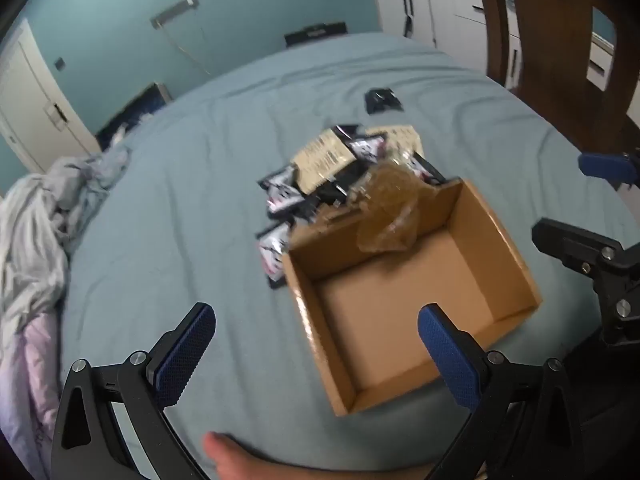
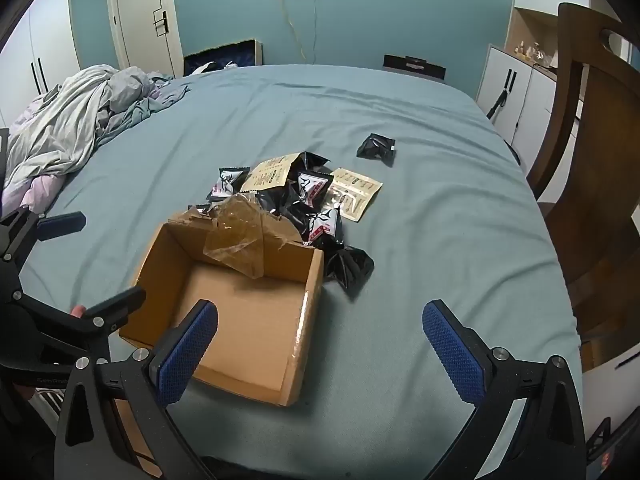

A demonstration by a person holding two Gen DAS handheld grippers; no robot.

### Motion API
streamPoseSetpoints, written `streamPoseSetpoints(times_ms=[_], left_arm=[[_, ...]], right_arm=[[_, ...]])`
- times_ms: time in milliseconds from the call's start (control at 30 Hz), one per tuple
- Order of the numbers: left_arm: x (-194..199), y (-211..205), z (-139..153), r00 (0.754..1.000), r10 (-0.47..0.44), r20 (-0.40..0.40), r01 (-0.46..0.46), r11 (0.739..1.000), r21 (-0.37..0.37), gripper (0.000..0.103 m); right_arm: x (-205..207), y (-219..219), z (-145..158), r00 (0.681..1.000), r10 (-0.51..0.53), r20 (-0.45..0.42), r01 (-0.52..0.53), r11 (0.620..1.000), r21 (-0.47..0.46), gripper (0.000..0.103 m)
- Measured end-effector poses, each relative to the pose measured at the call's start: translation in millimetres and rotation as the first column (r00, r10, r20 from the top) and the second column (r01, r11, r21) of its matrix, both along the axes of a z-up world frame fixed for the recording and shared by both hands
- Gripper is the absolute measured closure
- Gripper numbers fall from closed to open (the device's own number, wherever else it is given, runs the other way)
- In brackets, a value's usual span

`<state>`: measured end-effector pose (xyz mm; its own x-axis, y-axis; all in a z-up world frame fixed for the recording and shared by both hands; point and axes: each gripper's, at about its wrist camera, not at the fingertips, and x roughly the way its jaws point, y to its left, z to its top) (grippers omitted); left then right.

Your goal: Organize snacks

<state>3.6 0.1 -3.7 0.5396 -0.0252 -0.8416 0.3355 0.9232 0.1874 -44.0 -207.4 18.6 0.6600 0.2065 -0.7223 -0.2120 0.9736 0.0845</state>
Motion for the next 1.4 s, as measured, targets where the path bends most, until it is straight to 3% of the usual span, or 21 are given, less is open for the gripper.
streamPoseSetpoints(times_ms=[33,167,400,867,1400], left_arm=[[0,6,-6,1.000,0.002,-0.007,-0.002,0.999,-0.038,0.000],[-3,10,-2,1.000,0.013,-0.002,-0.013,0.999,-0.037,0.000],[0,11,-5,0.999,0.017,-0.031,-0.020,0.995,-0.102,0.000],[-4,5,3,0.998,0.032,0.058,-0.031,0.999,-0.020,0.000],[-3,8,3,0.998,0.036,0.044,-0.034,0.999,-0.030,0.000]], right_arm=[[0,0,1,1.000,-0.001,0.001,0.001,1.000,0.001,0.000],[0,0,3,1.000,0.003,0.001,-0.003,1.000,-0.005,0.000],[-1,3,-4,1.000,0.003,0.001,-0.003,1.000,-0.002,0.000],[0,5,-2,1.000,0.005,-0.010,-0.005,1.000,-0.017,0.000],[0,10,-3,1.000,0.014,-0.015,-0.015,0.999,-0.036,0.000]])
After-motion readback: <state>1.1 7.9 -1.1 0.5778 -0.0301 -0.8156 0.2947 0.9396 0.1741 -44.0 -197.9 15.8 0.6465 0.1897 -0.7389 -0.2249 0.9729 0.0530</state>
